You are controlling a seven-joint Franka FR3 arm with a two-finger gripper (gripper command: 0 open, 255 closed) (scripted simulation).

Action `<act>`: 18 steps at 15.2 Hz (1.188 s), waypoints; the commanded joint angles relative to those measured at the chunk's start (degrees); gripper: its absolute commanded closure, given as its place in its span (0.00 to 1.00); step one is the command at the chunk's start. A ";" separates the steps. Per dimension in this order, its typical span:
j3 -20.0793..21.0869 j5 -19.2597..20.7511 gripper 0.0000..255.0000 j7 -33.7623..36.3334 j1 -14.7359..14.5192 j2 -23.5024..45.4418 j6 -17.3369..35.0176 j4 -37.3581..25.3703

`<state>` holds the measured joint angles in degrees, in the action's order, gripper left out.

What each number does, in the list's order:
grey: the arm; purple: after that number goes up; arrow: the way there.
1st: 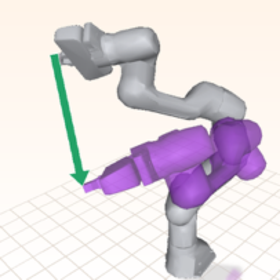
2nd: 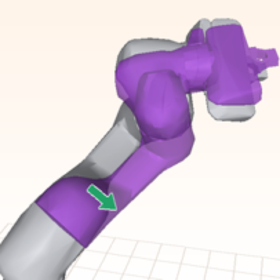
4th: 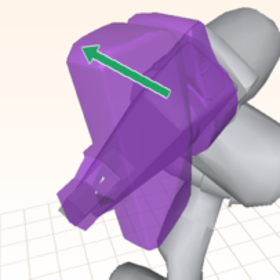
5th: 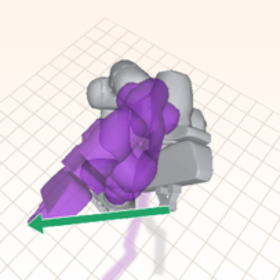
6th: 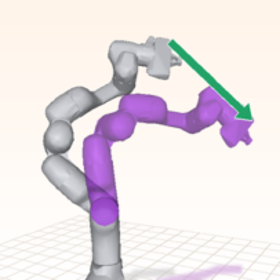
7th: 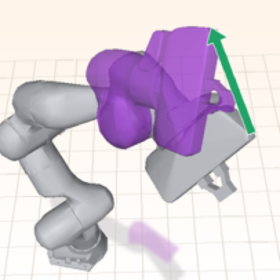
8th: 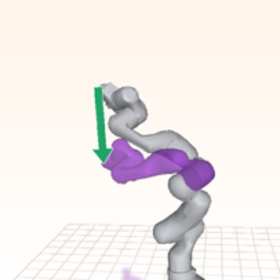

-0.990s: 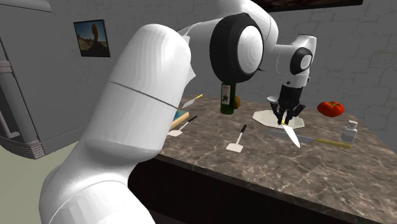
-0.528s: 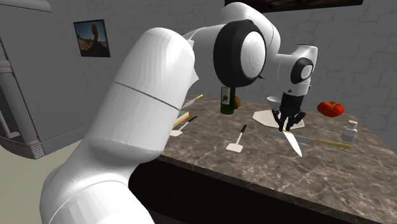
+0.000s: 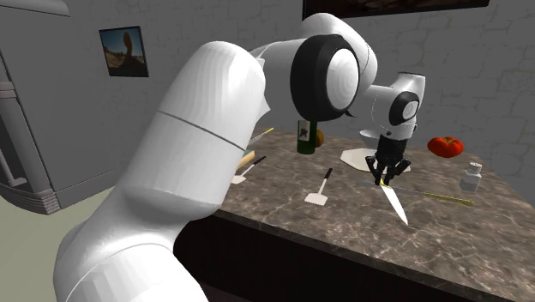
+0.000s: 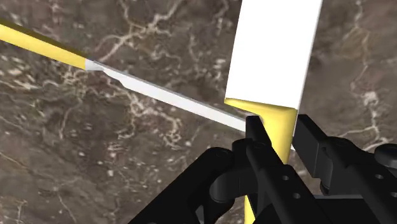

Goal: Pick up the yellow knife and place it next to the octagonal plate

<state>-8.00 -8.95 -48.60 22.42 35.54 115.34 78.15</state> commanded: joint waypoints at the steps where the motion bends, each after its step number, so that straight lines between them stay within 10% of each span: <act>1: 0.06 -0.06 1.00 -0.10 -0.01 0.41 0.61 0.70; 6: 0.06 -0.06 1.00 -0.10 -0.01 0.42 0.60 0.68; 7: 0.06 -0.06 0.00 -0.10 -0.01 0.44 0.59 0.65; 18: -0.24 0.40 0.00 0.25 0.22 -1.81 -5.33 -3.04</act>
<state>-8.23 -8.59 -48.39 22.65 33.89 110.34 75.21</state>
